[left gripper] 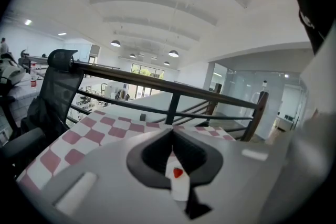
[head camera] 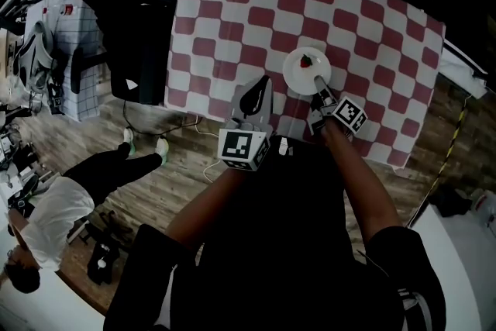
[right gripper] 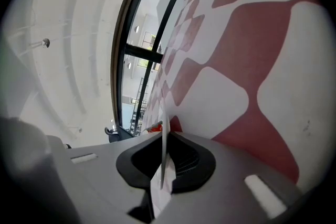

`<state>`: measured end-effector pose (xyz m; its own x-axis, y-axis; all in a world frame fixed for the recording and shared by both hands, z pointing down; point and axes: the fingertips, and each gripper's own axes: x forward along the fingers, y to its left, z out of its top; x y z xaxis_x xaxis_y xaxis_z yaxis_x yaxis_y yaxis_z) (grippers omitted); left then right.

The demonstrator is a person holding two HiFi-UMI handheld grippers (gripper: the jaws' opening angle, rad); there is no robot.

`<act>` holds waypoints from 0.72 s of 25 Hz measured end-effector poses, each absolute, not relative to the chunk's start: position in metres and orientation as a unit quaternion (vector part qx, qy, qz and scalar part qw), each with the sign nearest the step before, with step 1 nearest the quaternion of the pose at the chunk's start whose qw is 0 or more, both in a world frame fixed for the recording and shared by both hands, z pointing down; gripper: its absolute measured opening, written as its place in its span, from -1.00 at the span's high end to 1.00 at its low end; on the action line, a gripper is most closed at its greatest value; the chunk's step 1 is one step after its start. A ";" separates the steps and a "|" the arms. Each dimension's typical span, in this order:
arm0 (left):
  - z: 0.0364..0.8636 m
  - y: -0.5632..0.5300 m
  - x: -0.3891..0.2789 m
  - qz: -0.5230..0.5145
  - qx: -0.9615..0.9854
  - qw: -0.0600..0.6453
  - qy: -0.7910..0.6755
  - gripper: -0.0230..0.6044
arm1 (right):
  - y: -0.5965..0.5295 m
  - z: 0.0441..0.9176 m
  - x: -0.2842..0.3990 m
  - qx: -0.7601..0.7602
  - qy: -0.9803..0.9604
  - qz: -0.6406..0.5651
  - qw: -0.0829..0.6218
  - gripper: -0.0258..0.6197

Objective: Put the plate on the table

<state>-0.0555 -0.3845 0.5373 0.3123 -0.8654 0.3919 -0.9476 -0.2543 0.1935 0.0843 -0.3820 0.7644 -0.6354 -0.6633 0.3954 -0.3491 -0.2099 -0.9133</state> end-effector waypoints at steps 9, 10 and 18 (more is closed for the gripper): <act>0.541 -0.378 -0.054 0.107 0.795 0.206 -0.560 0.90 | -0.370 0.771 0.080 -0.444 0.600 -0.665 0.032 0.62; 0.540 -0.378 -0.053 0.107 0.796 0.205 -0.560 0.89 | -0.368 0.769 0.080 -0.451 0.602 -0.659 0.016 0.54; 0.535 -0.371 -0.069 0.120 0.785 0.194 -0.576 0.90 | -0.348 0.765 0.099 -0.521 0.612 -0.586 -0.101 0.20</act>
